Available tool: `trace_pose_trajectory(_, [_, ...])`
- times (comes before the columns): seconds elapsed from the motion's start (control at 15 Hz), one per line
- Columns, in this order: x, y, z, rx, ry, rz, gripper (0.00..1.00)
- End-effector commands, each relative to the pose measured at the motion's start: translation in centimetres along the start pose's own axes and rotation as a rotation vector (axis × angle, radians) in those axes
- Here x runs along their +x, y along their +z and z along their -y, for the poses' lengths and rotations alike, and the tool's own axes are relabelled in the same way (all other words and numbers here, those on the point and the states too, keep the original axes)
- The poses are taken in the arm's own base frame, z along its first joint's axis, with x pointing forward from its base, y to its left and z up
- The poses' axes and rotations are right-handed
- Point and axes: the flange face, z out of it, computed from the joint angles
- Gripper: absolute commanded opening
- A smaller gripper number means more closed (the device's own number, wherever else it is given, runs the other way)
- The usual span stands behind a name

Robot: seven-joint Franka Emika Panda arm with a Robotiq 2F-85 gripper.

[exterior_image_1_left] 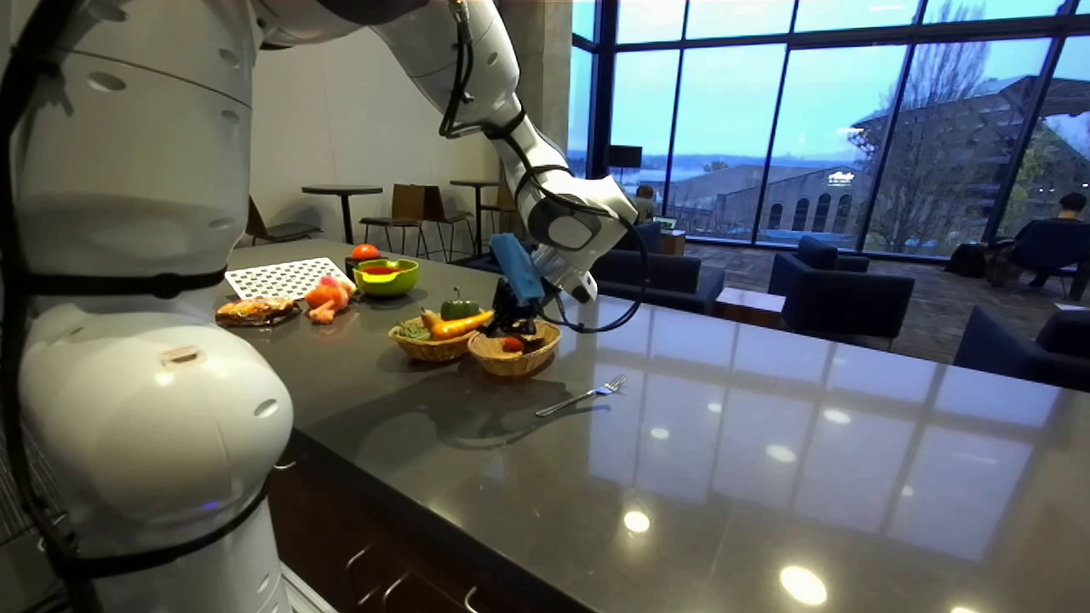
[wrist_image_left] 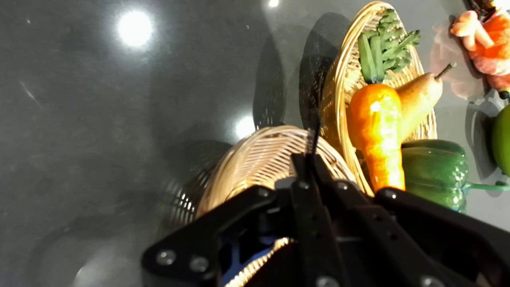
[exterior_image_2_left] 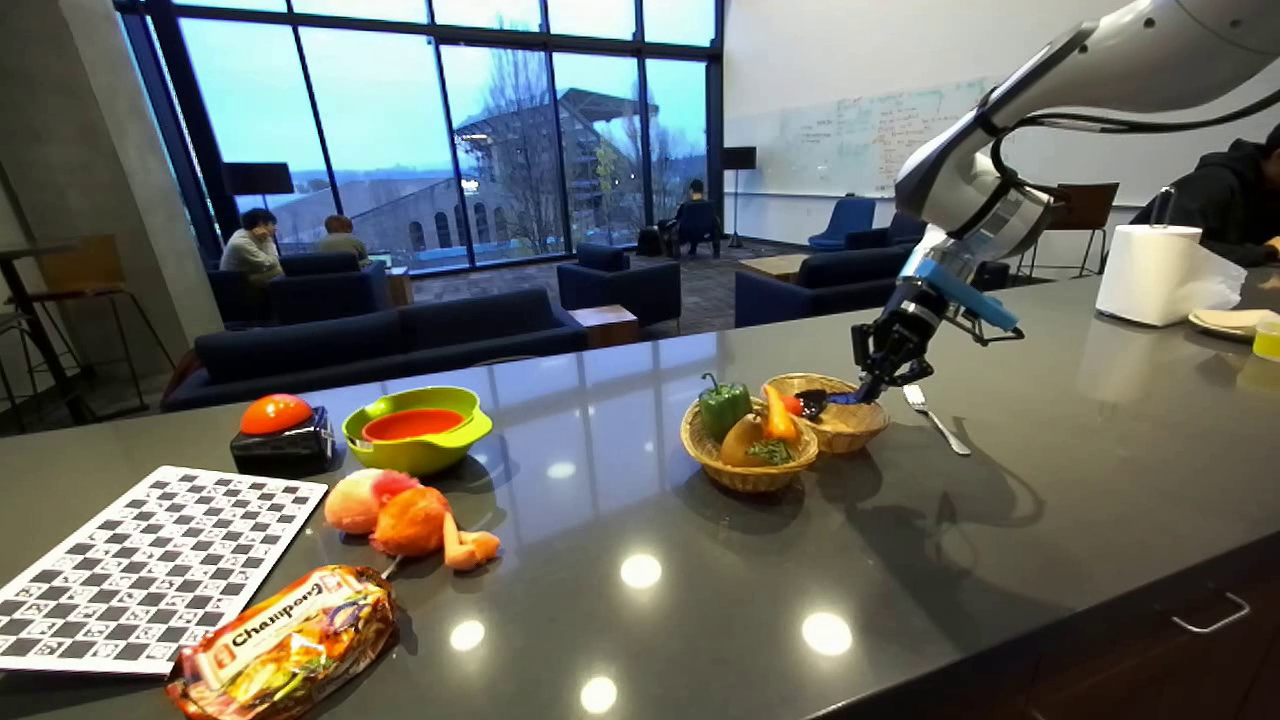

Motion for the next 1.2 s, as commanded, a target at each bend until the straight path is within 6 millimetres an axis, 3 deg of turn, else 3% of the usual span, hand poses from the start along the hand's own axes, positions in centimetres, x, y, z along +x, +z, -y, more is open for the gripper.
trace_pose_trajectory(0.0, [-2.2,0.0,0.8,-0.033,-0.026,0.003,0.01])
trace_pose_trajectory(0.67, [-4.2,-0.1,1.7,-0.076,-0.084,0.005,0.01])
trace_pose_trajectory(1.13, [-3.3,-0.2,1.2,-0.067,-0.162,0.012,0.01])
